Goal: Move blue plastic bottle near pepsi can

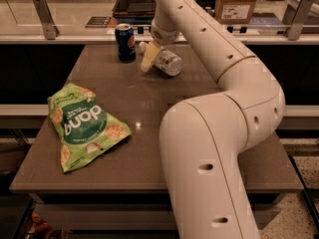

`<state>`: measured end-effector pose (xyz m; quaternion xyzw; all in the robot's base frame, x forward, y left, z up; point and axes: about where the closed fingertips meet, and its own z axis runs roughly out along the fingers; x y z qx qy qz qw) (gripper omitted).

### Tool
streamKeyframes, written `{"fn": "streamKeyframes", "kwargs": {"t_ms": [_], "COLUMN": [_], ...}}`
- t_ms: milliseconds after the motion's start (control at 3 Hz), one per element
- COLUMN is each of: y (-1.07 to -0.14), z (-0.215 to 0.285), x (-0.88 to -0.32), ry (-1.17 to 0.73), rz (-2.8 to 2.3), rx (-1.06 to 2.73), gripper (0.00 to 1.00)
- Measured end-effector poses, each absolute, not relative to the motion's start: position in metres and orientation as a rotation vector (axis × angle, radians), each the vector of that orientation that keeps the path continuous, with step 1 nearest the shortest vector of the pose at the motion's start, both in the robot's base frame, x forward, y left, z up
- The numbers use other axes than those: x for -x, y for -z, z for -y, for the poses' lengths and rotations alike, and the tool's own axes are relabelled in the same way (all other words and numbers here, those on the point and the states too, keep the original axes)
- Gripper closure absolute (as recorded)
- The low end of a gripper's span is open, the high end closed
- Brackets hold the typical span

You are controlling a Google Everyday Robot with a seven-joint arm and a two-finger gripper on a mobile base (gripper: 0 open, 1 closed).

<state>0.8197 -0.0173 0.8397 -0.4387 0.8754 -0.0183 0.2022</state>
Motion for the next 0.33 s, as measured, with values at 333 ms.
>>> {"fn": "streamKeyframes", "kwargs": {"t_ms": [333], "y": [-0.8396], "z": [0.0172], "x": [-0.8198], "ry": [0.051], "rz": [-2.444], "rx": [1.225], "gripper": [0.0]}}
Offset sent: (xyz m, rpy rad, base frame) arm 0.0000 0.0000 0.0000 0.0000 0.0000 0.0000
